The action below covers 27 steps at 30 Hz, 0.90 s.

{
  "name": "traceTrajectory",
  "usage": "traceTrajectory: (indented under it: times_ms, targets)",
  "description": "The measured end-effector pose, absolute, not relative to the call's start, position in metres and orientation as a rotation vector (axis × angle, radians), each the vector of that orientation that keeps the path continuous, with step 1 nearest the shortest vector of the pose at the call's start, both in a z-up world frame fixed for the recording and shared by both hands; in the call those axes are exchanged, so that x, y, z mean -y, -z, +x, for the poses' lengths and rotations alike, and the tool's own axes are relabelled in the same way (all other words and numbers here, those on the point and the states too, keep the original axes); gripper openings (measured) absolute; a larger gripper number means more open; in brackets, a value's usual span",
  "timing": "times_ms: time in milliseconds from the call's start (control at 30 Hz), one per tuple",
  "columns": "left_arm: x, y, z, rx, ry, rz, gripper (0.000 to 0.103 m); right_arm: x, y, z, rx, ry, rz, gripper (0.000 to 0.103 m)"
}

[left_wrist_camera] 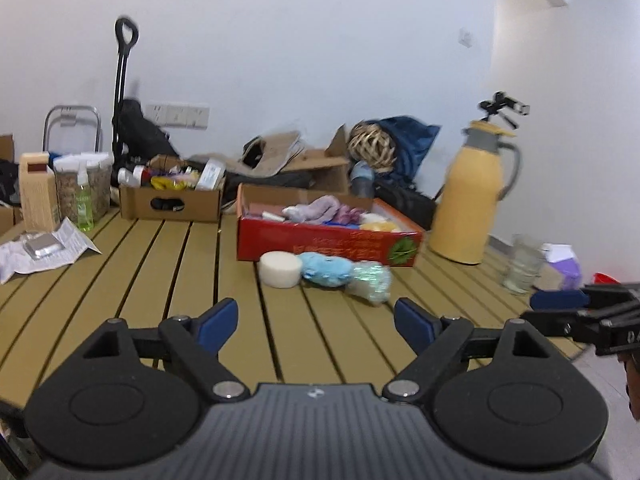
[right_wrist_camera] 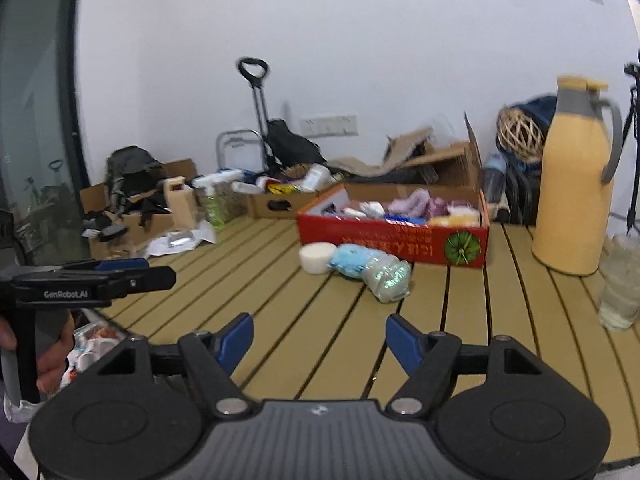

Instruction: Organize soft objects

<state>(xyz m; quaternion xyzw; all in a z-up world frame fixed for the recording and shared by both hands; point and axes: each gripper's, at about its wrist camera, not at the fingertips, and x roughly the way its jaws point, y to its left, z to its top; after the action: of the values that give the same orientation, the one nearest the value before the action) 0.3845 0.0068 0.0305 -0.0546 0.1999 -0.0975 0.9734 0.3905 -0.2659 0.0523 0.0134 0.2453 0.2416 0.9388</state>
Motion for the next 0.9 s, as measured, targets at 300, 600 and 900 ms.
traceTrajectory:
  times_ms: [300, 600, 900]
  targets:
    - [0.000, 0.006, 0.543, -0.530, 0.146, -0.034, 0.081, 0.233, -0.009, 0.523, -0.570, -0.430, -0.031, 0.070]
    - [0.001, 0.043, 0.634, -0.602, 0.194, -0.044, 0.065, 0.227, 0.027, 0.624, -0.625, -0.374, 0.033, 0.042]
    - [-0.015, 0.049, 0.638, -0.603, 0.241, -0.166, 0.050, 0.237, 0.030, 0.633, -0.624, -0.385, 0.074, 0.024]
